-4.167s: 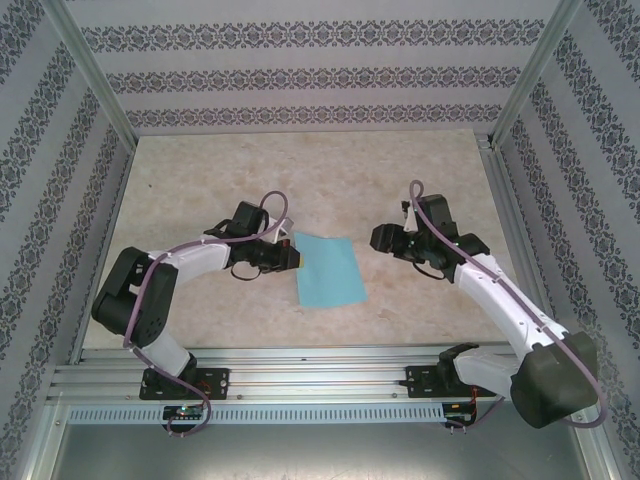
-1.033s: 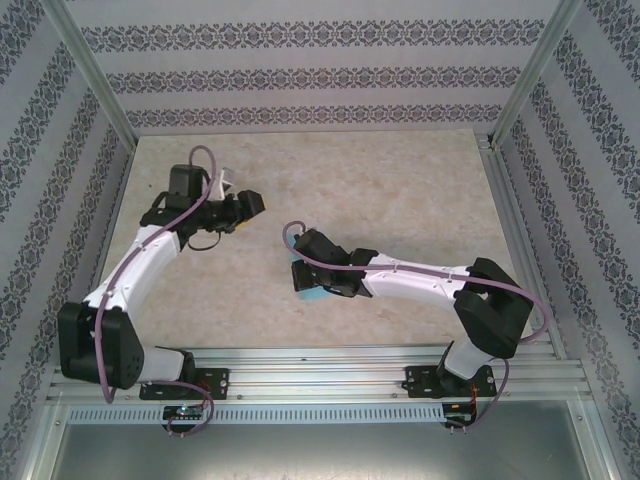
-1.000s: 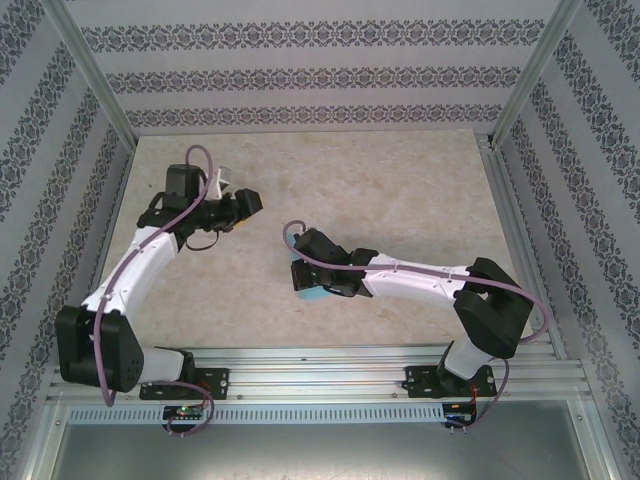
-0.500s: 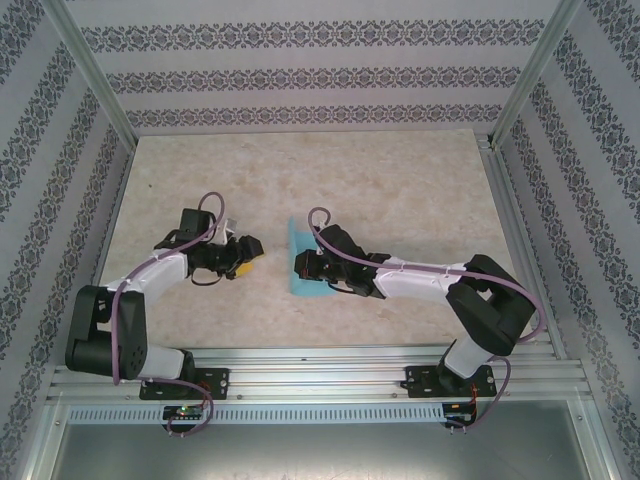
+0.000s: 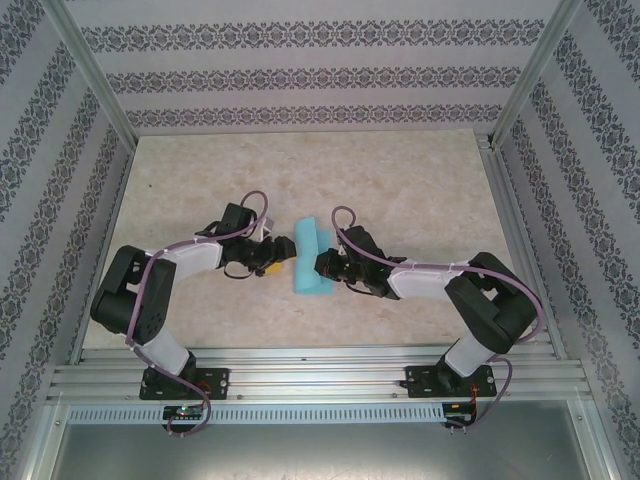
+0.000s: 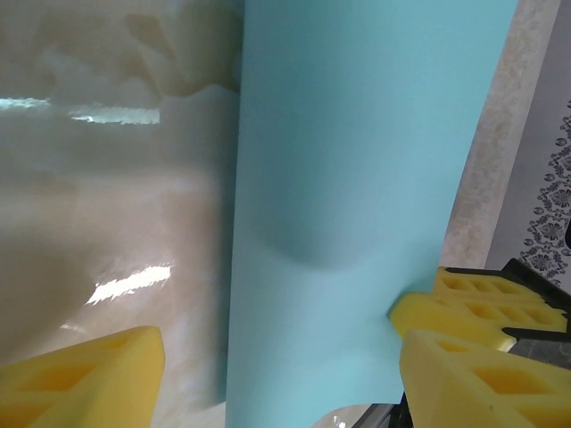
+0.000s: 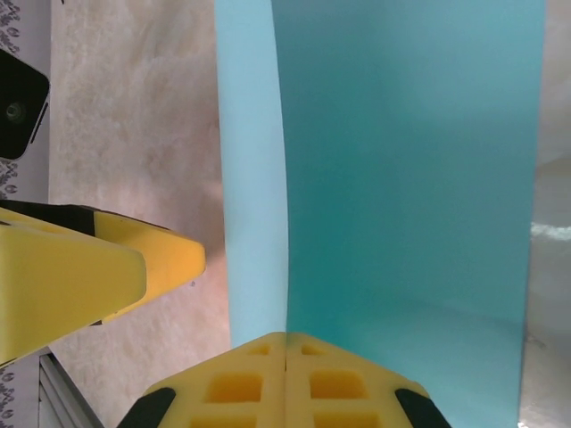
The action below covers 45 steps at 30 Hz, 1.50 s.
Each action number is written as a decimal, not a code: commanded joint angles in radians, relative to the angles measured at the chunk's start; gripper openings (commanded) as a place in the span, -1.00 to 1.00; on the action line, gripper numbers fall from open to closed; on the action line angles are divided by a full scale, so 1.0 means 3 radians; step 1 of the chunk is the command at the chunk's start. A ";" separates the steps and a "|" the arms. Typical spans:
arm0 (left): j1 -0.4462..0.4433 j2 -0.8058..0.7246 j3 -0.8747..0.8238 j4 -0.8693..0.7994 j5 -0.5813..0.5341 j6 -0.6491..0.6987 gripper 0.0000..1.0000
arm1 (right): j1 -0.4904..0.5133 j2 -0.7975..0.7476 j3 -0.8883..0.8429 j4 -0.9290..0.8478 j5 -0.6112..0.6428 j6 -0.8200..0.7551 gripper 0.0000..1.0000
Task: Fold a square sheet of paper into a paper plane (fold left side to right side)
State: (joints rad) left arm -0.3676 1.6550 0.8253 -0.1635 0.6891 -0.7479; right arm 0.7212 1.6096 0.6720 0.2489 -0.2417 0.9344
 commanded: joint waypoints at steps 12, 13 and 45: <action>-0.0298 0.0449 0.0371 -0.0024 -0.0263 -0.0003 0.26 | -0.0126 -0.0002 -0.0154 0.0095 -0.0115 0.0060 -1.00; -0.0311 0.0466 0.0386 -0.0029 -0.0257 -0.0006 0.23 | -0.0124 0.0003 -0.0158 0.0087 -0.0115 0.0068 -1.00; -0.0461 0.0742 0.0585 -0.0186 -0.0459 0.0024 -0.26 | -0.0414 -0.0404 -0.0309 -0.0478 0.0028 -0.0243 -0.32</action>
State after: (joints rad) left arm -0.4870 1.8500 0.9829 -0.2043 0.5762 -0.7502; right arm 0.6247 1.5455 0.5949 0.1631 -0.2607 0.9142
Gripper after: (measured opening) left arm 0.369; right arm 0.337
